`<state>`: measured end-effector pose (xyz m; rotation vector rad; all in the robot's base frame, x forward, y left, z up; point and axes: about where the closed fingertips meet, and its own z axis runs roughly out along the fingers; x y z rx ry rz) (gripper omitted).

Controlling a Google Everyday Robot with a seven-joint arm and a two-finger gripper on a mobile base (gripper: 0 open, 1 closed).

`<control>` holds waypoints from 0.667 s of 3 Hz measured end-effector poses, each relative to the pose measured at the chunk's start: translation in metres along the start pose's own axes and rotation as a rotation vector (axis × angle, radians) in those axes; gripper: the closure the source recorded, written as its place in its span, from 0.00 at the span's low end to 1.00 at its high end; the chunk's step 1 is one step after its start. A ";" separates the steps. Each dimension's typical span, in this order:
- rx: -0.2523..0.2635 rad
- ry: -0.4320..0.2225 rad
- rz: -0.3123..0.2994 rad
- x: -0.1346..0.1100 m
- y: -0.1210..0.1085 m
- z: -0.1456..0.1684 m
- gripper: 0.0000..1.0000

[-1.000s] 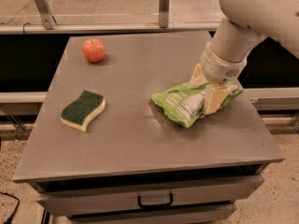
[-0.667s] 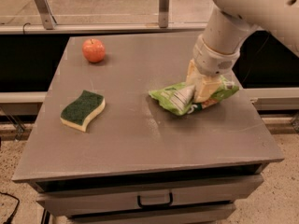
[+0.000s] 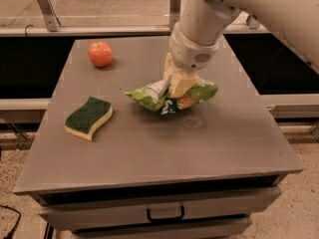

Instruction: Move green rice chip bag near sponge

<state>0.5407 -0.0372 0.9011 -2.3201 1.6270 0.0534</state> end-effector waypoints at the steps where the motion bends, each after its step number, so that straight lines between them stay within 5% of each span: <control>1: 0.011 -0.047 -0.006 -0.040 -0.011 0.002 0.97; 2: 0.015 -0.064 0.003 -0.056 -0.015 0.004 0.74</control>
Offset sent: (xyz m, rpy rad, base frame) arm -0.0060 0.0746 0.0144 0.0862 0.0137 -0.0012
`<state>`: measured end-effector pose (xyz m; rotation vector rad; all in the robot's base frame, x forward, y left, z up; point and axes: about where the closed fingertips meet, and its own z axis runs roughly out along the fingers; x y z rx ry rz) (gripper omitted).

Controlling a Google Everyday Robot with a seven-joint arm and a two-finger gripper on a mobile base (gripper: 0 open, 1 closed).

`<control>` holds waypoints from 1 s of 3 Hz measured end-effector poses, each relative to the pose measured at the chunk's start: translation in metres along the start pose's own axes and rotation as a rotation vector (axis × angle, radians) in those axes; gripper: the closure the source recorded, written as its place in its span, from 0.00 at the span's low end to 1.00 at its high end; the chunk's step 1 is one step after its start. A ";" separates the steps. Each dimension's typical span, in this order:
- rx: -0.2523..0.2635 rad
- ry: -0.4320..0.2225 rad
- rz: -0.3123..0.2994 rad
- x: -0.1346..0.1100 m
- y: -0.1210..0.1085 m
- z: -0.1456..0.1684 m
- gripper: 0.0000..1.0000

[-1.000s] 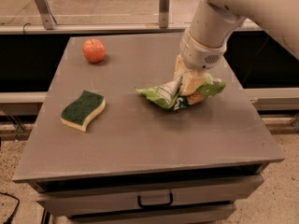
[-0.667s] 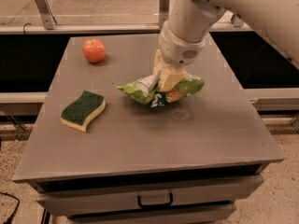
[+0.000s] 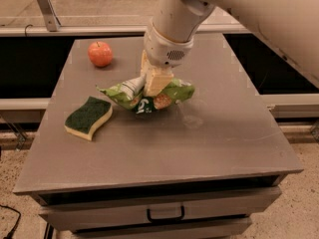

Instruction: Move green rice chip bag near sponge

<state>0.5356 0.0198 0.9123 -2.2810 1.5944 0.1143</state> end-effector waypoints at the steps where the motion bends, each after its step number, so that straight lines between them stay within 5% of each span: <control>1: 0.001 -0.002 -0.001 -0.003 -0.001 0.001 0.43; 3: 0.002 -0.002 -0.005 -0.005 -0.001 0.002 0.00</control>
Offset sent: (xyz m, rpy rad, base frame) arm -0.0004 0.0029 0.0001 0.0022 -0.0004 0.0005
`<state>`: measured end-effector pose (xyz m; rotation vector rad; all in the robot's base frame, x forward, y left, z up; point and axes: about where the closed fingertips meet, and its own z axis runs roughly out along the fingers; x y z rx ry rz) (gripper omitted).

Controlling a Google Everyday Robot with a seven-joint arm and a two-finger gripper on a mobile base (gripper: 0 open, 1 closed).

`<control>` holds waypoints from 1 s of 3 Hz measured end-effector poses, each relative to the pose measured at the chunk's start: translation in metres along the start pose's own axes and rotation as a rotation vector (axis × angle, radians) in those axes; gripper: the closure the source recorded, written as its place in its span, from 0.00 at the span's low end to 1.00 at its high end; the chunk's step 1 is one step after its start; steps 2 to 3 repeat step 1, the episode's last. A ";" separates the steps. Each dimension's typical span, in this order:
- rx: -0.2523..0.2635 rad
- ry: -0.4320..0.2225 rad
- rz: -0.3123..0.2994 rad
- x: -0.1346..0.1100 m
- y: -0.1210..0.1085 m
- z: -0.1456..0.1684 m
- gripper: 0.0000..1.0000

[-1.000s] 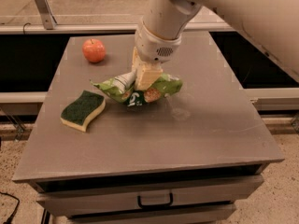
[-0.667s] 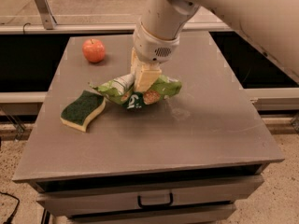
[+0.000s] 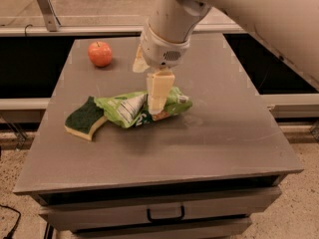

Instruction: Move green rice chip bag near sponge

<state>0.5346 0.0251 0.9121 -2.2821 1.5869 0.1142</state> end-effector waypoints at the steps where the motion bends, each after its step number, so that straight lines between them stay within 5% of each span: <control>1: 0.000 0.000 -0.001 0.000 0.000 0.000 0.00; 3: 0.000 0.000 -0.001 0.000 0.000 0.000 0.00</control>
Offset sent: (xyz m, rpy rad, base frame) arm 0.0000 0.0000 0.0000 0.0000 0.0000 0.0000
